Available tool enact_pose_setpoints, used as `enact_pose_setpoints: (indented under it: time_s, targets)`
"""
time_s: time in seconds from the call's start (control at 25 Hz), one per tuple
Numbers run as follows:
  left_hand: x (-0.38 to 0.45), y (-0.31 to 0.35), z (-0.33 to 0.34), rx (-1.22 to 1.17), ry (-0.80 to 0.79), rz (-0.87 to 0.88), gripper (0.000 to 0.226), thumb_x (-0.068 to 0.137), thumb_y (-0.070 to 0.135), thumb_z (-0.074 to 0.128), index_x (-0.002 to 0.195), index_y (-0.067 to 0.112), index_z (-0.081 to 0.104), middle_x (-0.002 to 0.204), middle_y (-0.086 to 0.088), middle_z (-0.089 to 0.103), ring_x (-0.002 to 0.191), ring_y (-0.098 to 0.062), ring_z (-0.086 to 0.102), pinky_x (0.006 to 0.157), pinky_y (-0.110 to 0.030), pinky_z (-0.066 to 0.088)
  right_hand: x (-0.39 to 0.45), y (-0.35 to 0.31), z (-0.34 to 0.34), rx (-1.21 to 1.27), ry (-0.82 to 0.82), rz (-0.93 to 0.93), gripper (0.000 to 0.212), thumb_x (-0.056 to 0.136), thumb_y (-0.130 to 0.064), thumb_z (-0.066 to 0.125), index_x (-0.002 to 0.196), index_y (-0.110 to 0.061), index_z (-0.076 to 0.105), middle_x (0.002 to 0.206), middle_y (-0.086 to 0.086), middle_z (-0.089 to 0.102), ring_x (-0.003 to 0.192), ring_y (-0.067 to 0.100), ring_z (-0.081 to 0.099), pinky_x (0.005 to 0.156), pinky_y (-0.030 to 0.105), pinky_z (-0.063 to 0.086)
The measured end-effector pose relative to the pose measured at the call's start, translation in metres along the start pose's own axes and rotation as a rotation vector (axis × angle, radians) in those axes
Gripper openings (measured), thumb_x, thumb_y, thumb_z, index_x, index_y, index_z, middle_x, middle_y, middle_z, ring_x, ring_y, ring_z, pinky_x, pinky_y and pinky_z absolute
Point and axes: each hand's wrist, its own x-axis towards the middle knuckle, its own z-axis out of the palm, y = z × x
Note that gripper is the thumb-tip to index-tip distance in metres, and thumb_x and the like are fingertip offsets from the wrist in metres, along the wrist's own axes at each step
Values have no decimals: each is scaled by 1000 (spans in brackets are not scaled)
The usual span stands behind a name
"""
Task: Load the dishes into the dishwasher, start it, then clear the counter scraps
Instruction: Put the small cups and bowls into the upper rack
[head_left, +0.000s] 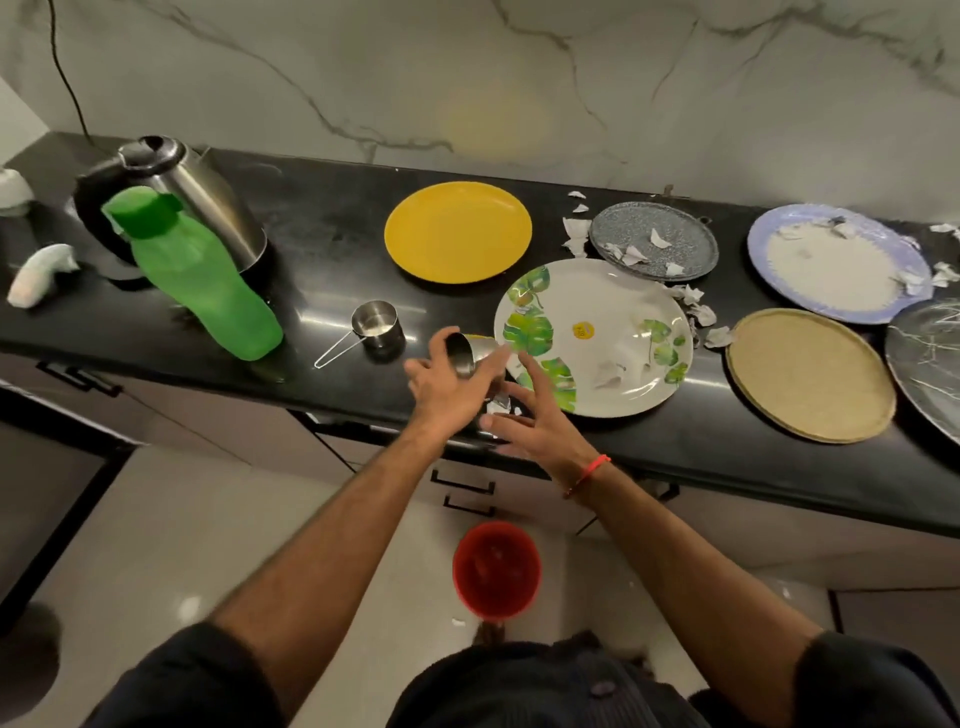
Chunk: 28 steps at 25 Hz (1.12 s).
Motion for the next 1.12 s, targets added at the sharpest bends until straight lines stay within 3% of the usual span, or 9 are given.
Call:
enact_pose_setpoints:
  time_s: [0.12, 0.2, 0.28, 0.4, 0.56, 0.64, 0.76, 0.92, 1.12]
  targets:
    - [-12, 12, -20, -373, -352, -218, 102, 62, 104, 36, 135, 35, 53, 133, -10, 55, 117, -31, 60, 96, -58, 53, 7, -6, 19, 210, 70, -63, 77, 87, -26, 71, 144, -49, 25, 141, 7, 50, 115, 36, 62, 82, 60, 56]
    - [-5, 5, -41, -404, -453, -191, 94, 75, 97, 21, 123, 30, 66, 112, -6, 70, 100, -25, 68, 92, -53, 54, 7, -7, 22, 375, 232, -95, 54, 93, -19, 63, 138, -35, 37, 133, 20, 55, 94, 39, 69, 70, 51, 59]
    - [16, -6, -57, -229, -272, -88, 79, 88, 86, 25, 119, 28, 68, 113, -3, 69, 108, -26, 64, 94, -48, 49, 3, -9, 16, 427, 318, -82, 37, 99, -12, 49, 133, -26, 40, 122, 29, 57, 70, 34, 67, 57, 39, 55]
    - [71, -34, -77, 469, 236, 140, 66, 88, 70, 56, 136, 25, 53, 140, -11, 50, 129, -37, 48, 103, -51, 44, -13, -11, 7, 399, 326, -24, 35, 100, -12, 48, 132, -24, 39, 112, 32, 58, 62, 33, 65, 54, 37, 53]
    - [129, -64, -86, 774, 197, 91, 73, 90, 65, 60, 149, 29, 36, 161, -19, 20, 139, -50, 31, 113, -60, 28, -49, -10, 0, 498, 331, 54, 42, 97, -22, 58, 134, -30, 39, 118, 25, 60, 79, 39, 69, 61, 47, 57]
    - [142, -74, -77, 863, 194, 100, 60, 94, 59, 56, 145, 29, 45, 156, -20, 29, 134, -51, 37, 111, -61, 29, -67, -3, -5, 545, 376, 69, 45, 95, -33, 59, 135, -30, 40, 122, 23, 59, 82, 40, 69, 60, 48, 57]
    - [135, -79, -70, 818, 299, 139, 46, 96, 51, 59, 135, 27, 55, 145, -20, 40, 126, -46, 44, 106, -61, 36, -91, 11, -12, 606, 442, 103, 63, 91, -57, 51, 138, -14, 48, 115, 23, 65, 80, 33, 70, 57, 43, 56]
    - [63, -65, -32, 628, 376, 457, 51, 91, 51, 67, 124, 14, 56, 142, -20, 41, 119, -44, 50, 95, -58, 49, -132, 25, -20, 719, 583, 50, 71, 91, -67, 43, 130, -10, 59, 110, 22, 68, 81, 29, 68, 59, 40, 56]
    - [-67, -35, 78, 400, -60, 937, 63, 81, 50, 77, 126, 16, 48, 128, -6, 48, 107, -26, 58, 71, -40, 58, -209, 50, -29, 821, 849, -46, 68, 92, -67, 42, 123, -11, 64, 103, 17, 71, 81, 31, 68, 61, 37, 56]
